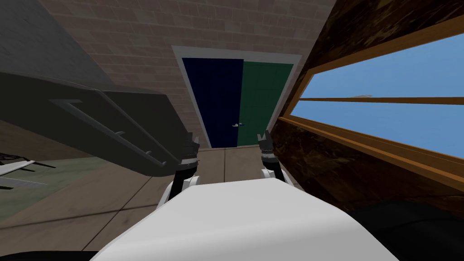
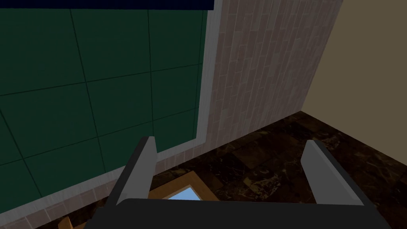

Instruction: Pull the door open

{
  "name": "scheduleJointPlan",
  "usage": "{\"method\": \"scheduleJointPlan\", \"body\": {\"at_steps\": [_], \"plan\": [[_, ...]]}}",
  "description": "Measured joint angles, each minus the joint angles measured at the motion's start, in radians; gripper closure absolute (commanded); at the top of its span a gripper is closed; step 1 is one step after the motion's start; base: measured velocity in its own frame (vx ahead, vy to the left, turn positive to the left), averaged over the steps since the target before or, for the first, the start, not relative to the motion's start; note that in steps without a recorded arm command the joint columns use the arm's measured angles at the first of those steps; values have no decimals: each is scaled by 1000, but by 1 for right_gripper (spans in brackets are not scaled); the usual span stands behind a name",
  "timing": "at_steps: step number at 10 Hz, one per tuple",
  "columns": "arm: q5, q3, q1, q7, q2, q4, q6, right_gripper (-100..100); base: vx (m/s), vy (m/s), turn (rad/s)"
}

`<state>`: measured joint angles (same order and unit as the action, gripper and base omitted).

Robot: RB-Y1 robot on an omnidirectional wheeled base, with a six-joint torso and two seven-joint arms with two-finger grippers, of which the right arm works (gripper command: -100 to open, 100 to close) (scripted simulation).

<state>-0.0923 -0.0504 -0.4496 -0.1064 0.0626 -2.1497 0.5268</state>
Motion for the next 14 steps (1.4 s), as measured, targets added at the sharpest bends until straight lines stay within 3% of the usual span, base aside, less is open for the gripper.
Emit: {"method": "scheduleJointPlan", "body": {"at_steps": [14], "plan": [[9,24,80,-40,50,278,67,-100,104,0,6]]}}
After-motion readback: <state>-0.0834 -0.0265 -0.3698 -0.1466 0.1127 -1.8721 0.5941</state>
